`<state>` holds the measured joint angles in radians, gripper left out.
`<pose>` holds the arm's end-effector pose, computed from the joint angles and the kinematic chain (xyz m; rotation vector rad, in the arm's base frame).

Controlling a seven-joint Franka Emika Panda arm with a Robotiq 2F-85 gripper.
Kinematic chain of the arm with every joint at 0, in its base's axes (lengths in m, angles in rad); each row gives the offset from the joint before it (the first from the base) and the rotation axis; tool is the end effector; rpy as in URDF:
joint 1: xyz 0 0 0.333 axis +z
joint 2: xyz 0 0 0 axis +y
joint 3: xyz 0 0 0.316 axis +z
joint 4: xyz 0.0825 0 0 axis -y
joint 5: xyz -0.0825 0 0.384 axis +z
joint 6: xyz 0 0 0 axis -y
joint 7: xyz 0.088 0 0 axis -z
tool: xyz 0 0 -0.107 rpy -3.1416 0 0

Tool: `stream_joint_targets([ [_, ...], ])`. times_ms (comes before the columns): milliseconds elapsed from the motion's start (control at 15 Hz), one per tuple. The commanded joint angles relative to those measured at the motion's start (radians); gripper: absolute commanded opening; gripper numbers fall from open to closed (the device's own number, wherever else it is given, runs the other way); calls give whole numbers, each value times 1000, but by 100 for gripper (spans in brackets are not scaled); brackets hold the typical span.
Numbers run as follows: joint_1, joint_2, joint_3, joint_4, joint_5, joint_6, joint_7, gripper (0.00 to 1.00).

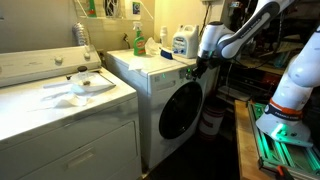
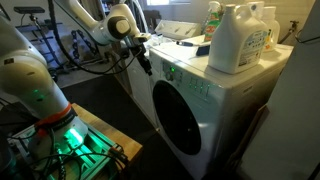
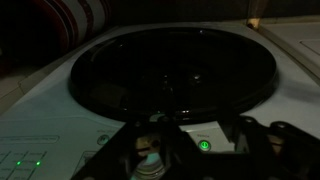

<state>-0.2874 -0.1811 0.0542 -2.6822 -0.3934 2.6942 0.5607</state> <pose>0.4160 -0.0864 0.3102 2.8692 -0.6633 0.3259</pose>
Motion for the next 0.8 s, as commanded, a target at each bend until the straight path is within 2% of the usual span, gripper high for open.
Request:
stream_joint_targets([
  [0,24,88,-54,34,36,84,-58,19],
  [133,38,126,-71,47,62,120,-86,4],
  [200,44,145,-78,56,69,137,-92,1],
  [733,113,270,-142,135,100,216,-97,0],
])
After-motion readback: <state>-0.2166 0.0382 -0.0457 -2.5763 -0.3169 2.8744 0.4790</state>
